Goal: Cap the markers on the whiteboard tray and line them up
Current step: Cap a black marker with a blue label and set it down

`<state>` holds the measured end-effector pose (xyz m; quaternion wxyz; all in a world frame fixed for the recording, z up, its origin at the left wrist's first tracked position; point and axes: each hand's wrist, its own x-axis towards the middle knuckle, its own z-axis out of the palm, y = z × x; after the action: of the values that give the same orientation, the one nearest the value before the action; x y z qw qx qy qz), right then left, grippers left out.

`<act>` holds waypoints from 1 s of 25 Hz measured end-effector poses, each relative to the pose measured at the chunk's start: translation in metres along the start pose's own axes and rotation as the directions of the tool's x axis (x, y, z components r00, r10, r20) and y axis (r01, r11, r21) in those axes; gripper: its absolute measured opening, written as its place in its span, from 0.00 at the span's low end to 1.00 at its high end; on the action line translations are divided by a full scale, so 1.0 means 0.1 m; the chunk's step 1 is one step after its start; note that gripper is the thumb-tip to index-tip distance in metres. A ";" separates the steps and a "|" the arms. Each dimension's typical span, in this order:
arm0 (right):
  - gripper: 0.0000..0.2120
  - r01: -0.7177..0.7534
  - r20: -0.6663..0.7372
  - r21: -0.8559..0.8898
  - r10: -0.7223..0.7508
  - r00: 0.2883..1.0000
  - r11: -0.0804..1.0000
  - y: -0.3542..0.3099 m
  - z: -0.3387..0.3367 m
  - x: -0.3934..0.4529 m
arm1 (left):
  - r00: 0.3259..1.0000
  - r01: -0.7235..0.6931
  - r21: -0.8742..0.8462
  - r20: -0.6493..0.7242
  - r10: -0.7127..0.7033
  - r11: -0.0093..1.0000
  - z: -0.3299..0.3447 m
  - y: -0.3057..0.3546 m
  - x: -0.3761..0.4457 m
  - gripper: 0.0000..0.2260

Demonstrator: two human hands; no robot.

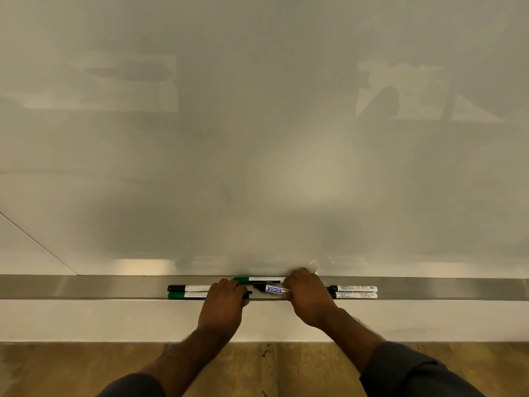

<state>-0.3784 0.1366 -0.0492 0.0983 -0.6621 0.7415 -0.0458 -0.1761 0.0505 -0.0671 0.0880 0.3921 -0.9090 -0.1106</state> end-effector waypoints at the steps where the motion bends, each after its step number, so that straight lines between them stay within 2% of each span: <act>1: 0.11 -0.015 -0.014 -0.001 0.015 1.000 1.000 0.02 -0.04 -0.02 | 1.000 0.004 -0.005 0.001 -0.004 1.000 -0.01 -0.01 0.01 0.07; 6: 0.08 -0.038 -0.102 -0.021 0.036 0.994 0.999 0.10 -0.31 -0.11 | 1.000 -0.029 -0.081 -0.001 0.029 0.996 -0.14 -0.08 0.05 0.06; 9: 0.08 -0.060 -0.140 0.012 0.061 0.988 0.998 0.10 -0.52 -0.17 | 0.994 -0.065 -0.171 -0.100 0.049 0.983 -0.38 -0.10 0.09 0.05; 13: 0.05 -0.071 -0.228 0.206 0.118 0.967 0.976 0.01 -0.85 -0.24 | 0.963 -0.104 -0.258 -0.266 0.033 0.961 -0.91 -0.08 0.23 0.05; 18: 0.07 0.089 -0.414 0.320 0.055 0.909 0.943 -0.13 -1.35 -0.32 | 0.926 -0.167 -0.321 -0.375 0.037 0.932 -1.59 0.05 0.30 0.07; 22: 0.09 0.249 -0.570 0.207 -0.091 0.817 0.946 -0.25 -1.88 -0.40 | 0.883 -0.236 -0.373 -0.468 0.038 0.897 -2.13 0.23 0.26 0.08; 25: 0.10 0.294 -0.648 0.156 -0.127 0.751 0.943 -0.36 -2.26 -0.49 | 0.841 -0.272 -0.424 -0.540 -0.001 0.864 -2.51 0.38 0.20 0.10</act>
<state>-0.3852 0.1669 0.1833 -0.0788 -0.6707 0.6395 -0.3674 -0.1538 0.0283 0.1857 0.4350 0.3045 -0.8191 -0.2172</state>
